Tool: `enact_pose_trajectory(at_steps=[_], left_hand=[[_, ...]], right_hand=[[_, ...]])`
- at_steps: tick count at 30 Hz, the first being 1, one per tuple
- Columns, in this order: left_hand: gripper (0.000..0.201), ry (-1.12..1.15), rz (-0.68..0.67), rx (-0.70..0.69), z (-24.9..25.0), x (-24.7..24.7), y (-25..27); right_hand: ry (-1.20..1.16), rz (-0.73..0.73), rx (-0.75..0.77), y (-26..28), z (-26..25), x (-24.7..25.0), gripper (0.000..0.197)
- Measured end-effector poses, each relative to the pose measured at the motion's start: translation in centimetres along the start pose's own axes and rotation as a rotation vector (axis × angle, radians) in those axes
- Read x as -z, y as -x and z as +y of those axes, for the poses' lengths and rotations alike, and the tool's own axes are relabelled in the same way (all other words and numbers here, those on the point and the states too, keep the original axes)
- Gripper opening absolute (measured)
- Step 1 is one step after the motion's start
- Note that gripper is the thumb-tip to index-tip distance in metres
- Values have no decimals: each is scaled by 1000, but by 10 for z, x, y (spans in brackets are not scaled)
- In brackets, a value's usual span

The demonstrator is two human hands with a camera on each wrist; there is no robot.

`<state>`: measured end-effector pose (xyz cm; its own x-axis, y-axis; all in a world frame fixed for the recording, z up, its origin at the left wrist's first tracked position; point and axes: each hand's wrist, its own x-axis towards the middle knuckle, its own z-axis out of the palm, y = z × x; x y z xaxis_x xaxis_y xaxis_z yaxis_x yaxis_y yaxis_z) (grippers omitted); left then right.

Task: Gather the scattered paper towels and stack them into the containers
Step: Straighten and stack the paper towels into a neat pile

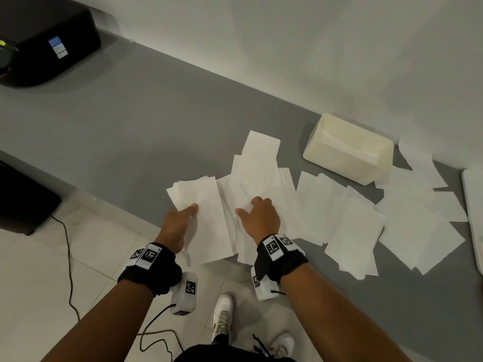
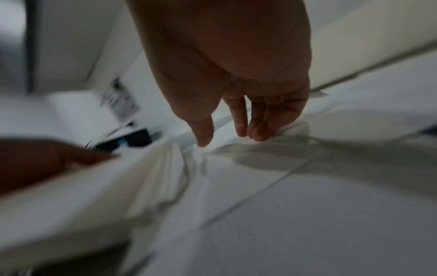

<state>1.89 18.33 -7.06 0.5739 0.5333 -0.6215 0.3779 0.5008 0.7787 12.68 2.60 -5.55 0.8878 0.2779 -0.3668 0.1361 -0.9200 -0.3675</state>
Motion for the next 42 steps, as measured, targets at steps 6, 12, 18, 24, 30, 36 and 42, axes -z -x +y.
enact_pose_trajectory(at_steps=[6,12,18,24,30,36,42], left_hand=[[20,28,-6,-21,6,10,1],[19,10,3,14,10,9,2],[30,8,9,72,16,-10,10],[42,42,-110,88,26,-26,21],[16,-87,-113,0,19,-20,16],[18,-16,-29,4,13,3,6],[20,-43,-18,3,11,4,3]], right_hand=[[-28,-70,32,-10,-4,-3,21],[-461,18,78,-4,-3,29,19],[-1013,-207,35,0,-7,44,32],[-802,-180,120,7,-27,22,27],[-601,-246,210,10,-39,8,29],[-399,35,-26,-14,-1,17,25],[-190,3,-241,-32,3,23,61]])
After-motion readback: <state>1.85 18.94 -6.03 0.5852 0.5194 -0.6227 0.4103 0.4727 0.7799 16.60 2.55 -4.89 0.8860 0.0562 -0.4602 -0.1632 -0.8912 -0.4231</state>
